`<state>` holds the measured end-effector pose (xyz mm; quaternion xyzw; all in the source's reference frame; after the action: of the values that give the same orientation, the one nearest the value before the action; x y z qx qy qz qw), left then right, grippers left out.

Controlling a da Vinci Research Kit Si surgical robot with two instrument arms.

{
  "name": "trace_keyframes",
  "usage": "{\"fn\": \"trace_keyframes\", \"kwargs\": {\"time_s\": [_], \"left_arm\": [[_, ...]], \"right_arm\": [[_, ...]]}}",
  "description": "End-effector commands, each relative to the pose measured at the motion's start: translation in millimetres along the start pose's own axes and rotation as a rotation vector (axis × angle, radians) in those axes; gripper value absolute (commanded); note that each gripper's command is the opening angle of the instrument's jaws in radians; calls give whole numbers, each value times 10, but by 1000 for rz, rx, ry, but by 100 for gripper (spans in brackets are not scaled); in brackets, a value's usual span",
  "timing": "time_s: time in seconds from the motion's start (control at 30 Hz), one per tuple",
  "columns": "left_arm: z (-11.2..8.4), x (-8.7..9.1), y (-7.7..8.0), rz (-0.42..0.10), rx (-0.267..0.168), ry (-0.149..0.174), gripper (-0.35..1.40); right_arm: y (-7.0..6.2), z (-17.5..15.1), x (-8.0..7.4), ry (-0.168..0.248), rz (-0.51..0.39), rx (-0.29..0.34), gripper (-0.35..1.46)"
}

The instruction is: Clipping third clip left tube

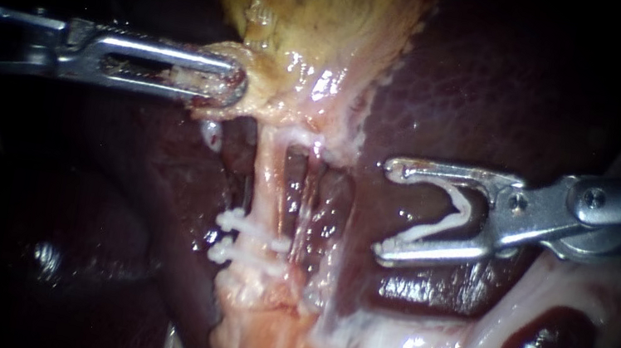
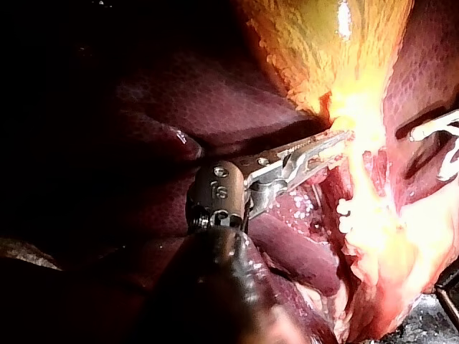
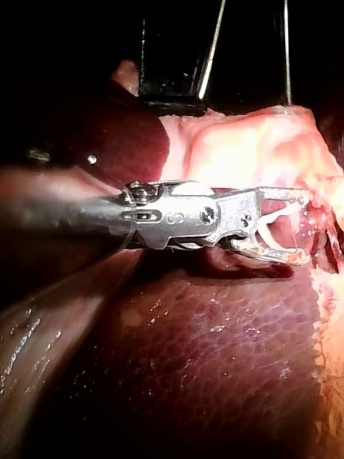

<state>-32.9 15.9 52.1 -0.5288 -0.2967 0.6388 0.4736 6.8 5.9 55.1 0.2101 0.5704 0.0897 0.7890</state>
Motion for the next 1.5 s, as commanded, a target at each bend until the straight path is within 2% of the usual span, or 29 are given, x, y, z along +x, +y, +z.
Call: {"fn": "trace_keyframes", "kwargs": {"time_s": [0.03,0.1,0.2,0.3,0.5,0.6,0.73,0.87,1.07,1.2,1.33,1.5], "left_arm": [[-8,5,4,-3,-7,-3,-35],[-26,14,13,-10,-9,-6,-35],[-47,28,27,-20,-9,16,-35],[-59,35,36,-19,-9,21,-35],[-59,34,35,-13,-8,25,-35],[-59,34,35,-12,-7,25,-35],[-57,34,35,-12,-7,26,-35],[-56,34,35,-13,-7,26,-35],[-56,34,35,-13,-6,26,-35],[-56,34,35,-13,-6,26,-35],[-55,34,36,-13,-6,27,-35],[-54,34,36,-13,-5,27,-35]], "right_arm": [[0,1,0,0,0,2,50],[0,2,0,0,1,2,50],[0,3,2,1,1,7,50],[-1,11,7,0,2,17,50],[-6,48,29,22,28,40,50],[-5,72,39,43,64,52,50],[2,98,44,58,105,56,50],[10,114,37,58,132,60,50],[27,128,7,55,170,53,50],[40,129,-7,54,186,48,50],[49,141,-6,58,199,58,50],[54,170,8,136,254,108,50]]}}
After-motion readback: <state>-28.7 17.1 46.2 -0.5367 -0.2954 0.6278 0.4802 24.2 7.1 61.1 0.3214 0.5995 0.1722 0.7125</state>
